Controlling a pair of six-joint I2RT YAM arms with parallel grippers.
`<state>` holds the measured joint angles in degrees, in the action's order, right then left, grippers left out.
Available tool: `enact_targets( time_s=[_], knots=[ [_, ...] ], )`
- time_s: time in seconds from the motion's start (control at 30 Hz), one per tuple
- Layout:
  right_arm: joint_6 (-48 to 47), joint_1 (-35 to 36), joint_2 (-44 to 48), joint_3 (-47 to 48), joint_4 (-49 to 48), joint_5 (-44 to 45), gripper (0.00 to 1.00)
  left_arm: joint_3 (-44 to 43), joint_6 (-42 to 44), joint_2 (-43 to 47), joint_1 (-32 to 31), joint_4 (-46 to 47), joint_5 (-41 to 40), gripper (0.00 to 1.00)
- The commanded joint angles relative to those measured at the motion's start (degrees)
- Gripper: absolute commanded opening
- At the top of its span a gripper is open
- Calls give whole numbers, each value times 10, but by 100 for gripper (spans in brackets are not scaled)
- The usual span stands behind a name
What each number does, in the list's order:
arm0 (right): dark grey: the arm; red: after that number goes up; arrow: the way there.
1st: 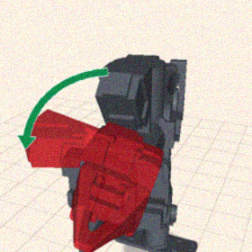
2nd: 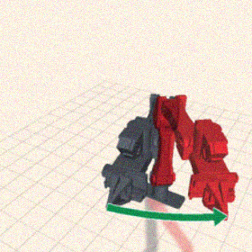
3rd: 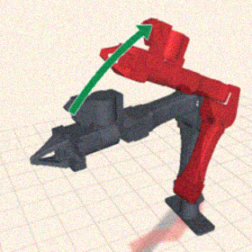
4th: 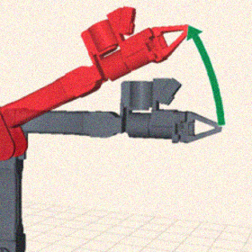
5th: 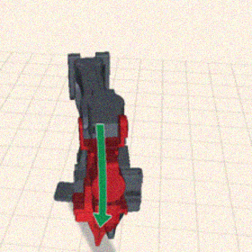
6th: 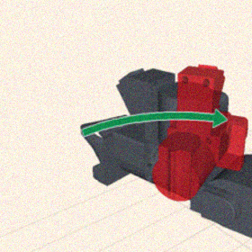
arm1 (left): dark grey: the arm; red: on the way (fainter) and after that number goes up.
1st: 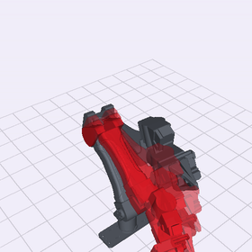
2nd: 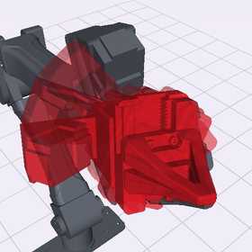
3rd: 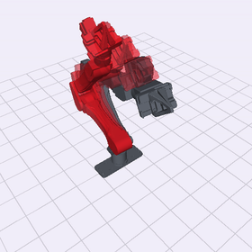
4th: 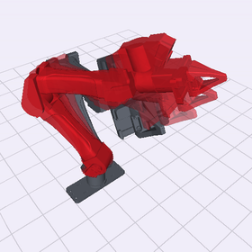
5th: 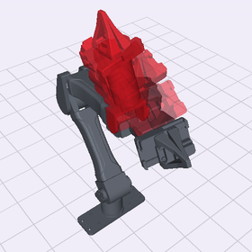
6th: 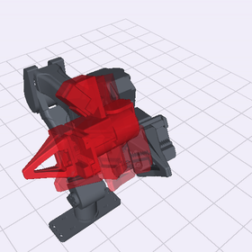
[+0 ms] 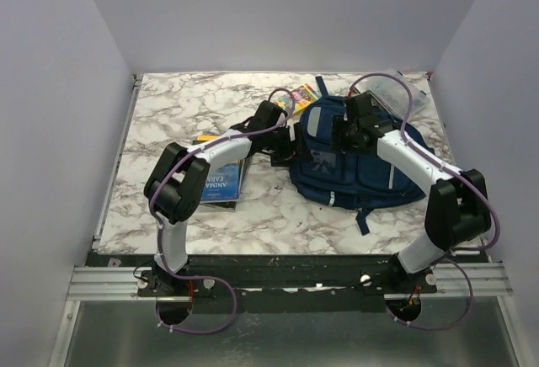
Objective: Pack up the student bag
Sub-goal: Unzip the student bag at the center of the board.
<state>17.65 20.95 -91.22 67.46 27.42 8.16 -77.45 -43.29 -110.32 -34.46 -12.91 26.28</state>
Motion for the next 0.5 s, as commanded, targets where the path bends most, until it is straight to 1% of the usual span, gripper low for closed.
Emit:
enact_targets(
  time_s=[0.0, 0.1, 0.17, 0.37, 0.47],
  knots=[
    [-22, 3, -18, 24, -17, 15, 60, -25, -52, -35, -5, 10, 99, 75],
    [-29, 3, -32, 31, -19, 14, 57, -27, -50, -51, -4, -1, 106, 66],
    [-32, 3, -44, 42, -14, 24, 56, -24, -50, -56, -5, -2, 108, 62],
    [-38, 3, -68, 61, -9, 52, 55, -31, -38, -58, -7, -15, 109, 54],
    [-39, 3, -79, 68, -5, 51, 51, -32, -40, -63, -8, -22, 112, 47]
  ],
)
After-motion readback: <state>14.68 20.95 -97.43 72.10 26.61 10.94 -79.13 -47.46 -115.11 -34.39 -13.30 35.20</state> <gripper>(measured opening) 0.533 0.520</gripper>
